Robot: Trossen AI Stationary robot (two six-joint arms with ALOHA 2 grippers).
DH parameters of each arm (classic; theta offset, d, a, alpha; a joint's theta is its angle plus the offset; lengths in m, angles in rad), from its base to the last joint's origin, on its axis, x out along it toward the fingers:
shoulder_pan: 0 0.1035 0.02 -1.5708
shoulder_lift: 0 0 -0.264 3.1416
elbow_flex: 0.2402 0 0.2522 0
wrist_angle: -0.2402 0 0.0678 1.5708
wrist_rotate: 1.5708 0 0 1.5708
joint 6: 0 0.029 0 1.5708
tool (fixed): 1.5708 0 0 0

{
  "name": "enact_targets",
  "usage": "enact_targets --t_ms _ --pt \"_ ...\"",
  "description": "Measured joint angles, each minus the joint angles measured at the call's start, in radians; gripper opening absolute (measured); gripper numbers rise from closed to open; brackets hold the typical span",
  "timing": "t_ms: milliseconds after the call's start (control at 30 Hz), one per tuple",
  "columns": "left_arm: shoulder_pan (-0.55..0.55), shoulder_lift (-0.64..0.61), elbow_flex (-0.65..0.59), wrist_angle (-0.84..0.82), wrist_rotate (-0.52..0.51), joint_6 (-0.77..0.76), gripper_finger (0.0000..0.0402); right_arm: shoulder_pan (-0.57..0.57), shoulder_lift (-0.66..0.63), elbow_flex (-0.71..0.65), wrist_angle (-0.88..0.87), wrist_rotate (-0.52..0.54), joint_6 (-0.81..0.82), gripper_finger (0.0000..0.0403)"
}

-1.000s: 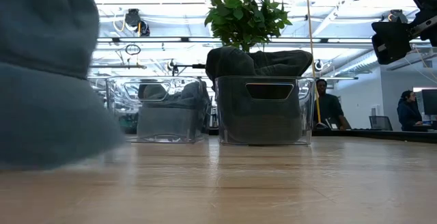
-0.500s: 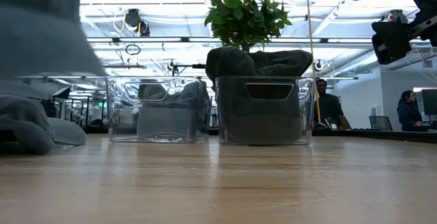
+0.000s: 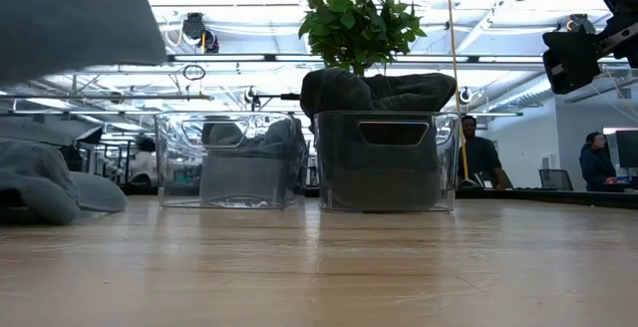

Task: Pick & Place hat
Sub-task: Put the right blue cap into the left transparent bin

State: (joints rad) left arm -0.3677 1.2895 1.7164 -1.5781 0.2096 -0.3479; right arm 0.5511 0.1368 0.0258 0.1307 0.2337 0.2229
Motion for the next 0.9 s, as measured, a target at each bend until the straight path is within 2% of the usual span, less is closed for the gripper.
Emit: enact_targets --t_ms 167,367,567,900 --pt "-0.008 0.019 0.053 0.008 0.002 0.078 0.0027 0.000 0.000 0.000 0.000 0.000 0.000 0.0267" --pt "-0.010 0.022 0.062 0.008 -0.018 0.137 0.0027 0.000 0.000 0.000 0.000 0.000 0.000 0.0267" --pt "-0.006 0.022 0.062 0.007 -0.028 0.144 0.0027 0.000 0.000 0.000 0.000 0.000 0.000 0.0267" --pt "0.170 0.078 0.062 0.006 -0.040 0.252 0.0027 0.000 0.000 0.000 0.000 0.000 0.000 0.0267"
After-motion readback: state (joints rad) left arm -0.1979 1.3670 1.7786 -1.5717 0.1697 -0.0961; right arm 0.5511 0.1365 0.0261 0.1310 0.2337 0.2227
